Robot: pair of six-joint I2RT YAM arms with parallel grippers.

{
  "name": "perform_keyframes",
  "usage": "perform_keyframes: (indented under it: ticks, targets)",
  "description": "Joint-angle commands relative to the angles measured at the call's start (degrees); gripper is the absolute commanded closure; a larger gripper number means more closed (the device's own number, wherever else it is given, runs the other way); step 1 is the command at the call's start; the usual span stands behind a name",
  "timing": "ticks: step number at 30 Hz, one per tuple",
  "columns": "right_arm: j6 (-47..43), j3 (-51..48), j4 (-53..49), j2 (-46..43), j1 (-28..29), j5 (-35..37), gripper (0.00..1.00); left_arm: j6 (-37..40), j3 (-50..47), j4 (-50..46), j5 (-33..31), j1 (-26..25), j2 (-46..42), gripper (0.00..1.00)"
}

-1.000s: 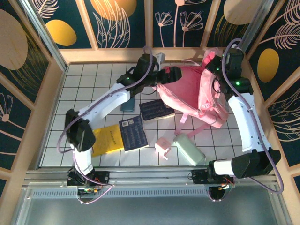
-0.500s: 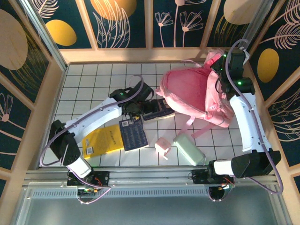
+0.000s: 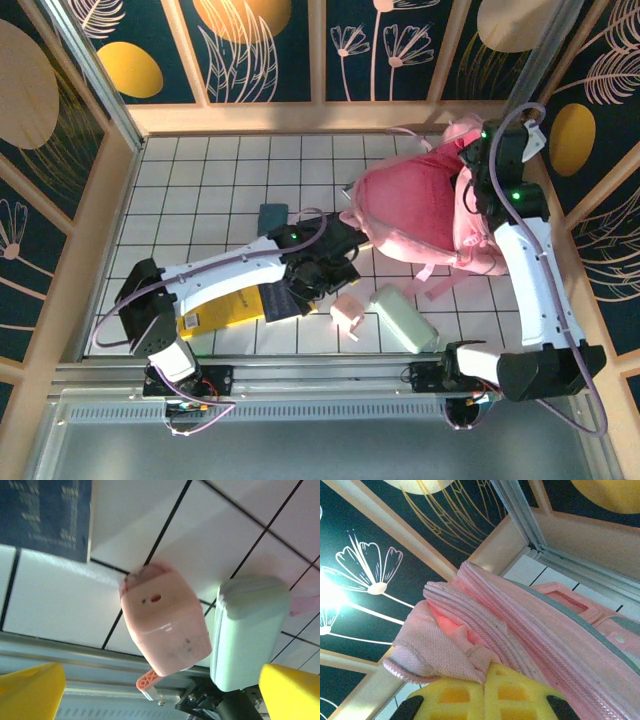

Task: Pack the student bag

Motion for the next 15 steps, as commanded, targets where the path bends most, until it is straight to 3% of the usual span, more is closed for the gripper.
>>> perform_keyframes:
  ticks: [1, 7, 15]
  targets:
    - [1.1, -0.3, 3.0, -2.9, -0.5, 4.8, 1.0, -5.2, 0.8, 0.5, 1.8, -1.5, 3.0, 0.01]
    - [0.7, -0.9, 4.1, -4.1, 0.2, 3.7, 1.0, -7.0, -1.4, 6.2, 4.3, -2.7, 5.1, 0.01]
    - [0.3, -2.5, 5.0, -5.8, 0.2, 3.1, 1.0, -6.1, 0.9, 6.8, 6.1, -2.6, 10.4, 0.01]
